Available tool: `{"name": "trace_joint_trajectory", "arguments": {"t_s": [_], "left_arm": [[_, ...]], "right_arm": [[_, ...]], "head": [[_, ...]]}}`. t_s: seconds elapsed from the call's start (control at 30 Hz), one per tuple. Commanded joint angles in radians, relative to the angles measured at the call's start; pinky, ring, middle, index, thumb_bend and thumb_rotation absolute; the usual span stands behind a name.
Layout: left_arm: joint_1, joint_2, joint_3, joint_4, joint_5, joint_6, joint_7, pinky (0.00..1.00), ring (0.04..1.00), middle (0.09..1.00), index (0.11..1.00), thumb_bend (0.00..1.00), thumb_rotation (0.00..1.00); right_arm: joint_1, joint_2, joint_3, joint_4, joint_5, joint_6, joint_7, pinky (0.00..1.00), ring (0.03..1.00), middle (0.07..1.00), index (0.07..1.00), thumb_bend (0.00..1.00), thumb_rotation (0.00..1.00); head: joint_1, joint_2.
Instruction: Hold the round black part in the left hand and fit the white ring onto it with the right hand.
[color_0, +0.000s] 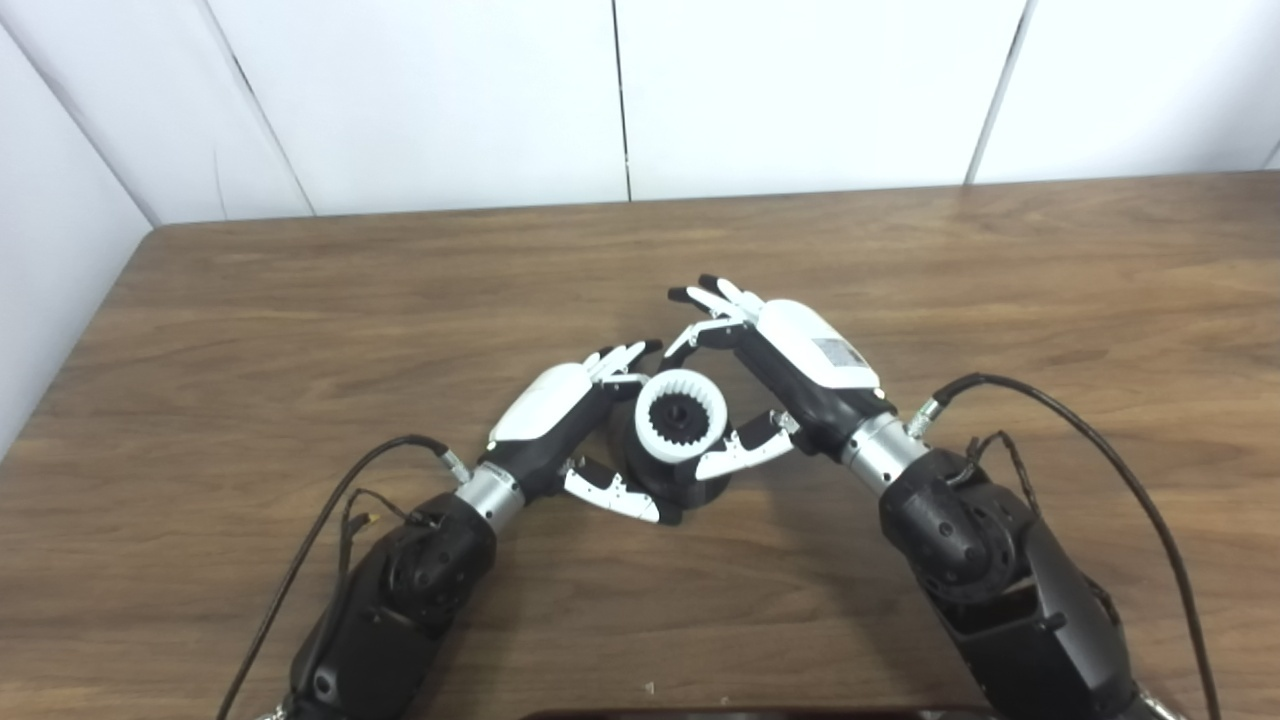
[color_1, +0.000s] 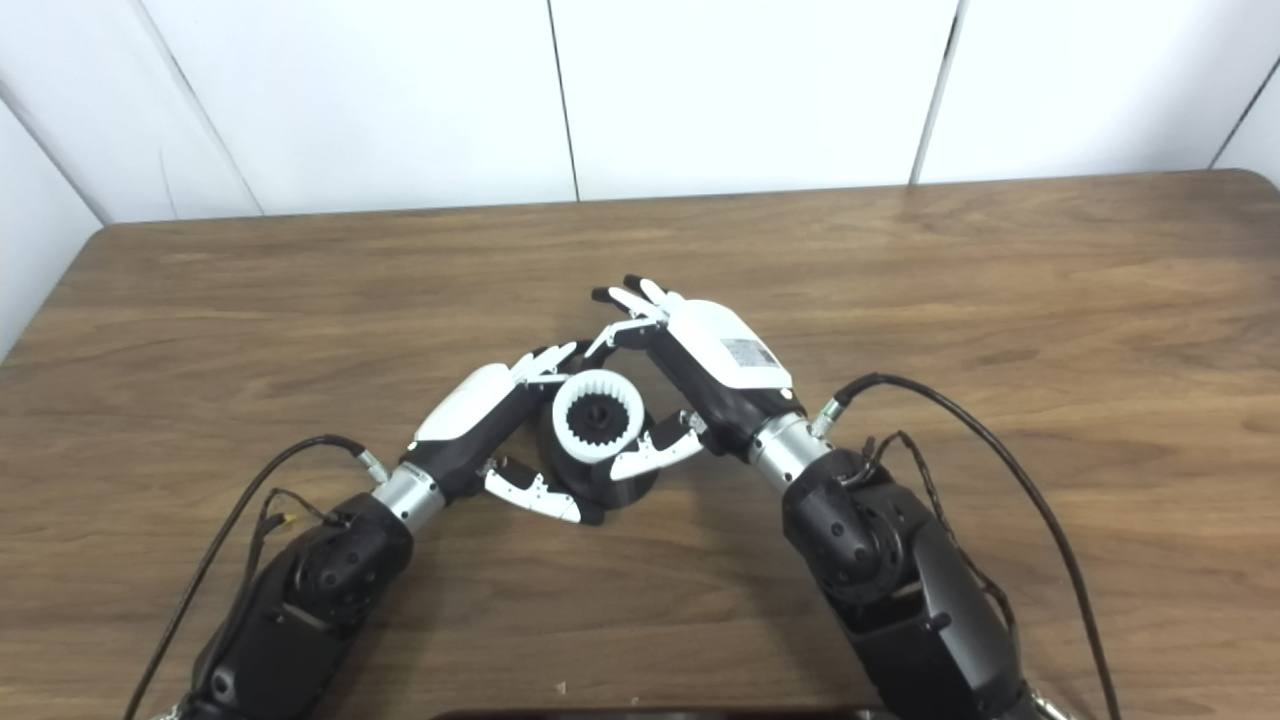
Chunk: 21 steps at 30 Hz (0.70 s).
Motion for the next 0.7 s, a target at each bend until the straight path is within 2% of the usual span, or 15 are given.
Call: {"name": "trace_joint_trajectory", "arguments": {"t_s": [0.0,0.67], "left_arm": [[-0.004,0.002,-0.013,-0.02,0.015,0.005,-0.02,1.0,1.0,1.0,0.659,1.0,0.38],[0.005,0.007,-0.009,-0.044,0.002,0.017,-0.032,1.0,1.0,1.0,0.651,1.0,0.38]], "right_arm": [[-0.029,0.003,-0.004,-0.016,0.01,-0.045,-0.015,1.0,1.0,0.937,0.491,0.52,0.16],[-0.034,-0.005,-0.003,0.05,0.002,-0.067,-0.018,1.0,1.0,0.939,0.491,0.52,0.16]], "head": [[0.001,0.002],[0.006,0.014]]}}
